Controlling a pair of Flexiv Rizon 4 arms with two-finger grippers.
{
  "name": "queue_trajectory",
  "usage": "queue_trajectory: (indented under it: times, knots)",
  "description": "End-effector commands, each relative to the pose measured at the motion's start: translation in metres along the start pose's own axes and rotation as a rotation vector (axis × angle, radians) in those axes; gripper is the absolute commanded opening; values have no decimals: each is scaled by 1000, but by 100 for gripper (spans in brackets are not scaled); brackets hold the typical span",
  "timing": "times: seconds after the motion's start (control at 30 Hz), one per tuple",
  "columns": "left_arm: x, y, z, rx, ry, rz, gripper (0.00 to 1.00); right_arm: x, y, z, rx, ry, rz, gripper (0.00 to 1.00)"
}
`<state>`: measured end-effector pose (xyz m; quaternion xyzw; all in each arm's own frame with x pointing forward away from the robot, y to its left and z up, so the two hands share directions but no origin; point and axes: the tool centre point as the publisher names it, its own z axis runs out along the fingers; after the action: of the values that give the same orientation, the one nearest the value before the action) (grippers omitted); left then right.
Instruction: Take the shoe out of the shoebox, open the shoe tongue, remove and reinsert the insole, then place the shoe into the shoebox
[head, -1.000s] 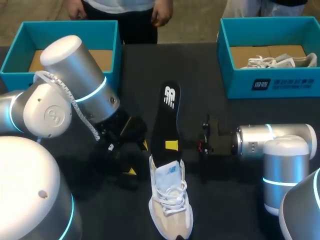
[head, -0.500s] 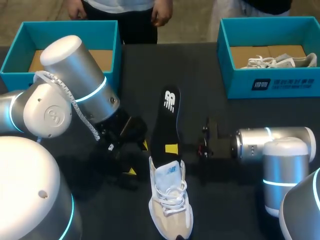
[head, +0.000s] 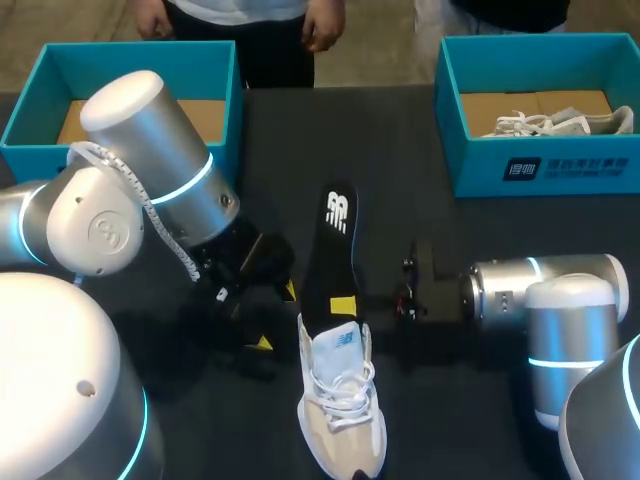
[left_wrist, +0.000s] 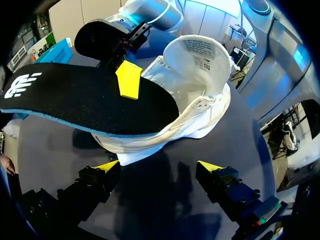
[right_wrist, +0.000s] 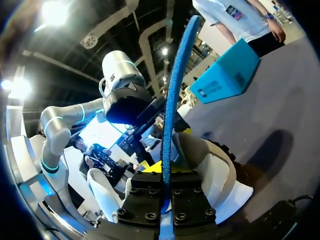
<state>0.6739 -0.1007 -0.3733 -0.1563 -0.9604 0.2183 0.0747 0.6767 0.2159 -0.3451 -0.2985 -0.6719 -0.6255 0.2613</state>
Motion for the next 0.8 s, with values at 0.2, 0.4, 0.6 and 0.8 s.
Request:
queue_trajectory:
  times: [0.2,0.4,0.6,0.8]
  knots:
    - [1,-1,0,-4,-3,-1,100,-2,-14,0,18,32,22,0]
    - [1,-1,0,-4,-3,-1,100,-2,-22,-1,46,39,48,0]
    - [1,-1,0,-4,-3,-1,100,-1,-29,0,77,42,61,0]
    - [1,-1,0,-4,-3,-1,100,1,-33,2,98,43,68,0]
